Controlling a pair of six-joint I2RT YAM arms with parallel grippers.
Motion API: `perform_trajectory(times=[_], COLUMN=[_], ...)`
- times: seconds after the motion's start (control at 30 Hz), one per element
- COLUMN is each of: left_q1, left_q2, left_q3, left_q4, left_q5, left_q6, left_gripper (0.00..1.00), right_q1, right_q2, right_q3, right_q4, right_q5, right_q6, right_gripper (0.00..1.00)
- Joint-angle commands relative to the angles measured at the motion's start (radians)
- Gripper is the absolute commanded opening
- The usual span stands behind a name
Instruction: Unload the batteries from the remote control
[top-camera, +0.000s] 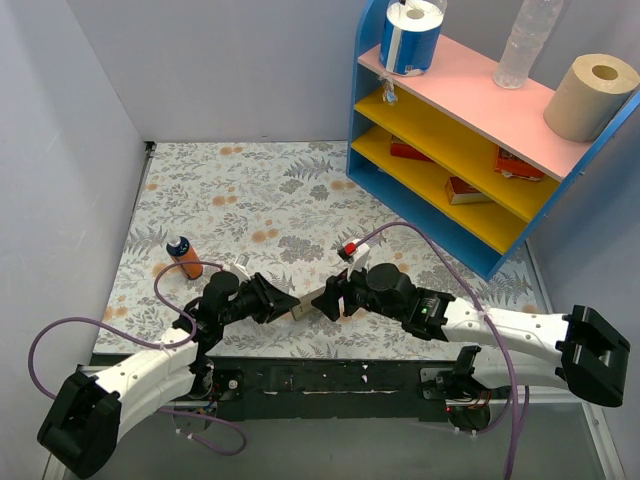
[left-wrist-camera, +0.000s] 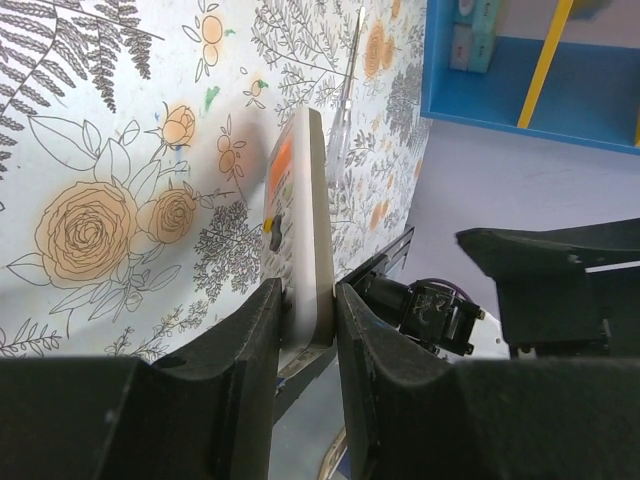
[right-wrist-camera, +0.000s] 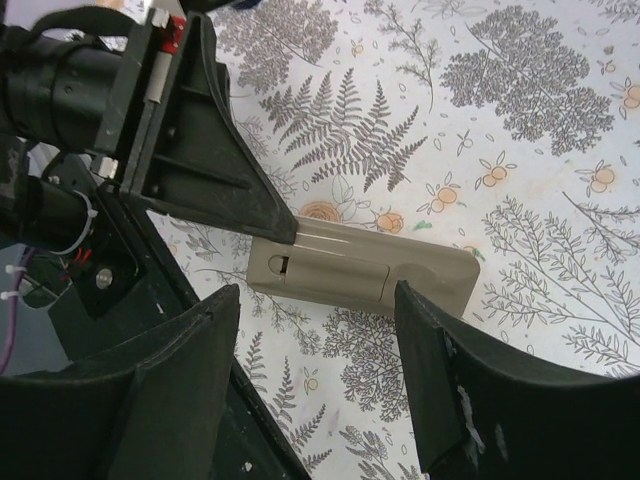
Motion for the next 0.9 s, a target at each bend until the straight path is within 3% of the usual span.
perform_trajectory(times=[0.0,0.33,0.87], left_q1=[0.003,0.003,0.003], left_q2=[-0.041,-0.069,-0.064], left_q3=[-0.01,-0.05,-0.069], left_q4=[0.031,0.036,0.025], left_q5=[-0.003,0.003,-0.006], left_q6=[-0.009,-0.033,-0.035], left_gripper=[0.0,0.0,0.0], right_q1=[0.045,0.102,0.14], right_q2=[0.033,0.162,0.222], right_q3=[0.024,0.053,0.032], right_q4=[0.062,0.132,0.171], right_q5=[0.113,0.143,0.202], right_q6=[0.033,0.095,0.145], right_gripper=[0.69,0.66,0.63])
